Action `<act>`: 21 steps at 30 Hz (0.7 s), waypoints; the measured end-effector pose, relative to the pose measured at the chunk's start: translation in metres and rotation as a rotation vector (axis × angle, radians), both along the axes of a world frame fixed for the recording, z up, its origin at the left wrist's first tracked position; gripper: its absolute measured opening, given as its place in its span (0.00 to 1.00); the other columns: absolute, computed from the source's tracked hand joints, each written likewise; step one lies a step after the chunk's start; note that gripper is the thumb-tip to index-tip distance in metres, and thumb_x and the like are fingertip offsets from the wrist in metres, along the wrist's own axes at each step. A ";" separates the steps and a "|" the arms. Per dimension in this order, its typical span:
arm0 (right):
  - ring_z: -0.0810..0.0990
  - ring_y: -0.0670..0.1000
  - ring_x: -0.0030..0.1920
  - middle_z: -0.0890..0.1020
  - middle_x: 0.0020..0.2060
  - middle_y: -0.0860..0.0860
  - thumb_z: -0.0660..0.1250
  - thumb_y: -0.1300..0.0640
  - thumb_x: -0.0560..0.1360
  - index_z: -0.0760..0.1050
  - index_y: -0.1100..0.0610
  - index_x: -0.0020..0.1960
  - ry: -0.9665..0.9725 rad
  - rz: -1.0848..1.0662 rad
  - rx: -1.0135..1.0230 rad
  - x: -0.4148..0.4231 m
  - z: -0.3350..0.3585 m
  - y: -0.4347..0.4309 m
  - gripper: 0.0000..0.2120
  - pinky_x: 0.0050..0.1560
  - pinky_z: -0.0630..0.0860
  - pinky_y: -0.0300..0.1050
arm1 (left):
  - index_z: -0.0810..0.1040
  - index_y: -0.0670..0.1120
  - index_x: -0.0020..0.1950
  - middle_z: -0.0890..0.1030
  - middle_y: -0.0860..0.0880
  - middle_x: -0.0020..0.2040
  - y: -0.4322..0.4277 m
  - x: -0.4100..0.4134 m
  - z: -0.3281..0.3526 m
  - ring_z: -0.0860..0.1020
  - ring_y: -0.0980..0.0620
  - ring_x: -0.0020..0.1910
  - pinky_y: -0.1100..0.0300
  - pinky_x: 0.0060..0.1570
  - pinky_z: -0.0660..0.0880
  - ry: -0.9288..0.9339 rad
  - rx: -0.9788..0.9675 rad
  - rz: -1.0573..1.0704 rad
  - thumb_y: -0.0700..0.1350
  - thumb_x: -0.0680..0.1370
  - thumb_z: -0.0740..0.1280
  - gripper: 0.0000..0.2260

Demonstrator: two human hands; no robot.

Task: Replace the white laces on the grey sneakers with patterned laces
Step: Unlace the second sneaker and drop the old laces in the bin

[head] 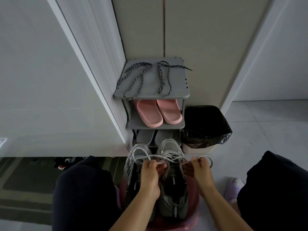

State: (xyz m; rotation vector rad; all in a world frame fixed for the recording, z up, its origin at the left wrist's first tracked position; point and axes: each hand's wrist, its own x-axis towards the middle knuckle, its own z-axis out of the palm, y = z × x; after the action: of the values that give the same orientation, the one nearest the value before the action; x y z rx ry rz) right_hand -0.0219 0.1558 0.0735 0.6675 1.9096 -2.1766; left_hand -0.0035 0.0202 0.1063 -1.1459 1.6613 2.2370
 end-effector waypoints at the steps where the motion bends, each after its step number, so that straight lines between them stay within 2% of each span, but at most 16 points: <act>1: 0.81 0.49 0.27 0.81 0.33 0.60 0.52 0.63 0.81 0.72 0.70 0.42 -0.012 0.019 -0.012 -0.001 0.000 -0.001 0.15 0.27 0.77 0.37 | 0.70 0.41 0.44 0.78 0.42 0.40 -0.003 -0.001 0.003 0.79 0.47 0.39 0.51 0.46 0.74 0.026 0.044 0.034 0.37 0.79 0.54 0.08; 3: 0.81 0.50 0.26 0.81 0.33 0.61 0.48 0.63 0.81 0.74 0.71 0.38 -0.043 0.035 -0.063 -0.001 0.001 -0.003 0.22 0.26 0.77 0.38 | 0.70 0.41 0.43 0.77 0.43 0.38 -0.007 -0.002 0.006 0.79 0.47 0.37 0.52 0.47 0.74 0.059 0.034 0.060 0.36 0.79 0.54 0.07; 5: 0.82 0.51 0.26 0.81 0.34 0.63 0.47 0.63 0.81 0.74 0.71 0.37 -0.063 0.014 -0.123 -0.002 0.004 -0.005 0.23 0.26 0.77 0.38 | 0.70 0.42 0.44 0.77 0.44 0.39 -0.007 -0.002 0.002 0.78 0.48 0.39 0.53 0.48 0.74 0.029 -0.001 0.044 0.39 0.80 0.56 0.07; 7: 0.82 0.51 0.27 0.81 0.35 0.63 0.48 0.62 0.81 0.74 0.70 0.37 -0.052 0.005 -0.138 -0.003 0.008 -0.003 0.23 0.27 0.78 0.38 | 0.71 0.46 0.47 0.78 0.45 0.47 -0.004 0.001 -0.005 0.78 0.47 0.48 0.48 0.56 0.74 -0.028 -0.063 -0.054 0.45 0.80 0.58 0.05; 9: 0.82 0.51 0.29 0.81 0.35 0.60 0.50 0.59 0.81 0.76 0.65 0.37 -0.059 0.037 -0.089 -0.002 0.010 -0.001 0.21 0.30 0.77 0.40 | 0.73 0.48 0.48 0.78 0.43 0.53 0.000 0.002 -0.007 0.77 0.43 0.54 0.46 0.59 0.73 -0.064 -0.138 -0.186 0.45 0.79 0.58 0.05; 11: 0.78 0.49 0.32 0.81 0.34 0.55 0.55 0.56 0.80 0.76 0.60 0.37 -0.061 0.125 0.032 0.001 0.008 -0.001 0.18 0.35 0.73 0.39 | 0.75 0.47 0.50 0.79 0.42 0.51 0.002 -0.001 -0.009 0.78 0.43 0.51 0.49 0.54 0.75 -0.086 -0.204 -0.258 0.40 0.79 0.57 0.08; 13: 0.75 0.48 0.35 0.80 0.36 0.54 0.61 0.57 0.78 0.77 0.58 0.39 -0.025 0.238 0.187 0.001 0.004 -0.004 0.11 0.36 0.71 0.36 | 0.75 0.45 0.52 0.79 0.44 0.45 0.001 -0.007 -0.009 0.76 0.47 0.44 0.53 0.48 0.75 -0.093 -0.242 -0.266 0.38 0.78 0.57 0.09; 16: 0.76 0.48 0.37 0.79 0.36 0.53 0.65 0.61 0.75 0.76 0.59 0.43 0.009 0.265 0.312 -0.003 0.000 -0.009 0.03 0.32 0.70 0.28 | 0.74 0.45 0.55 0.77 0.47 0.44 0.001 -0.017 -0.011 0.76 0.50 0.44 0.55 0.50 0.74 -0.107 -0.303 -0.256 0.39 0.78 0.60 0.07; 18: 0.77 0.48 0.36 0.79 0.35 0.50 0.66 0.61 0.74 0.77 0.60 0.44 0.000 0.253 0.316 -0.009 0.001 -0.012 0.02 0.34 0.72 0.31 | 0.74 0.44 0.54 0.78 0.46 0.46 0.003 -0.020 -0.012 0.76 0.49 0.45 0.55 0.50 0.75 -0.112 -0.306 -0.230 0.39 0.78 0.62 0.06; 21: 0.75 0.48 0.33 0.78 0.31 0.50 0.68 0.62 0.73 0.77 0.59 0.38 0.013 0.281 0.327 -0.016 0.000 -0.013 0.05 0.36 0.72 0.37 | 0.75 0.42 0.51 0.79 0.46 0.43 0.006 -0.022 -0.014 0.77 0.51 0.42 0.58 0.46 0.73 -0.073 -0.296 -0.191 0.38 0.77 0.65 0.04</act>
State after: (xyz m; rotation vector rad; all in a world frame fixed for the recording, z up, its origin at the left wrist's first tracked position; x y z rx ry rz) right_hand -0.0375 0.1425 0.0737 0.3995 2.2354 -1.7261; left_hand -0.0253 0.0265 0.0925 -1.0576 2.0248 1.8598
